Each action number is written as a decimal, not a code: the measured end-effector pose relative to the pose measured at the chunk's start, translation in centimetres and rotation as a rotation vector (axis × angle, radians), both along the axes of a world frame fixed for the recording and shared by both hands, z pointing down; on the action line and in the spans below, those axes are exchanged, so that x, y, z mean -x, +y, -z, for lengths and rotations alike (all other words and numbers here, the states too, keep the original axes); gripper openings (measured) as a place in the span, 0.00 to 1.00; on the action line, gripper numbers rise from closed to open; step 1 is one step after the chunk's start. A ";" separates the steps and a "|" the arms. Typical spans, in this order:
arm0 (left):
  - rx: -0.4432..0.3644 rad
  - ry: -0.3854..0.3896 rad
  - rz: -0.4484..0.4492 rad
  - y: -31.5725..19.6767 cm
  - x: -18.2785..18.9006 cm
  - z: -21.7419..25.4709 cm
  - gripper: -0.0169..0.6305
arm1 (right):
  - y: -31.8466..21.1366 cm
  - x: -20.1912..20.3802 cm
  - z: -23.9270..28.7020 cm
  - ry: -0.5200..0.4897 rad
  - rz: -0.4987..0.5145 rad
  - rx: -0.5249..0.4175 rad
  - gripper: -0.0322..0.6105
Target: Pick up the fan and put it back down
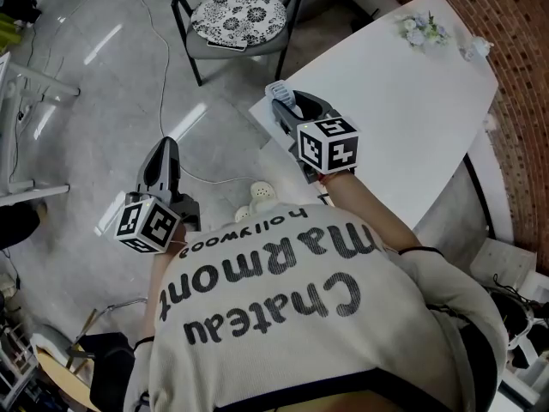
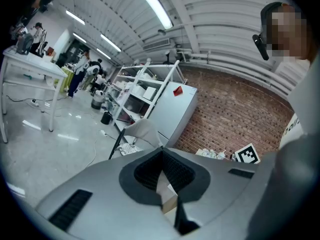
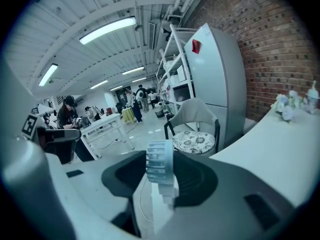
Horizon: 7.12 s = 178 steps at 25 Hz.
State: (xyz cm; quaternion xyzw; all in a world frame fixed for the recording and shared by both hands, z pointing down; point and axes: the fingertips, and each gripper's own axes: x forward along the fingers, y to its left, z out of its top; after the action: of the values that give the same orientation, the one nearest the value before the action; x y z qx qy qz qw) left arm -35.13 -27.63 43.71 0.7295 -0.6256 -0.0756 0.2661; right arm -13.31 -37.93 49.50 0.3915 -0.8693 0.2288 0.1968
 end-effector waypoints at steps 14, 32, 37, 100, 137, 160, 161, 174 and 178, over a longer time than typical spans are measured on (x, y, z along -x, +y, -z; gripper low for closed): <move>-0.002 0.019 -0.025 0.5 -1.2 -0.3 0.03 | 1.3 -1.6 -0.4 0.015 -0.003 0.008 0.33; -0.002 0.031 -0.031 1.9 -1.9 -0.5 0.03 | 2.8 -2.5 -0.9 0.032 -0.017 0.014 0.32; -0.003 0.037 -0.034 2.2 -1.9 -0.3 0.03 | 3.3 -2.3 -0.8 0.041 -0.016 0.007 0.32; -0.011 0.053 -0.038 4.0 -2.0 -0.2 0.03 | 5.1 -2.2 -0.5 0.133 0.022 -0.085 0.39; -0.084 -0.046 -0.120 11.1 -6.1 3.7 0.03 | 15.4 -4.4 8.3 -0.215 -0.268 -0.101 0.05; -0.141 -0.086 -0.001 26.5 -20.2 6.6 0.03 | 29.6 -14.8 11.4 -0.262 -0.062 -0.170 0.05; -0.141 -0.086 0.003 27.0 -20.7 6.3 0.03 | 30.1 -15.2 11.0 -0.258 -0.054 -0.169 0.05; -0.134 -0.105 0.032 33.6 -24.4 5.1 0.03 | 35.9 -18.7 9.4 -0.252 -0.005 -0.164 0.05; -0.134 -0.108 0.027 34.7 -24.4 5.4 0.03 | 36.8 -18.8 9.5 -0.248 -0.008 -0.162 0.05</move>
State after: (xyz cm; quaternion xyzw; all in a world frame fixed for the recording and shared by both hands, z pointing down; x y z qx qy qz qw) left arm -10.69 7.05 38.29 0.7400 -0.6425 -0.0815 0.1816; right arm 5.51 -1.17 40.04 0.3781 -0.9010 0.2053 0.0549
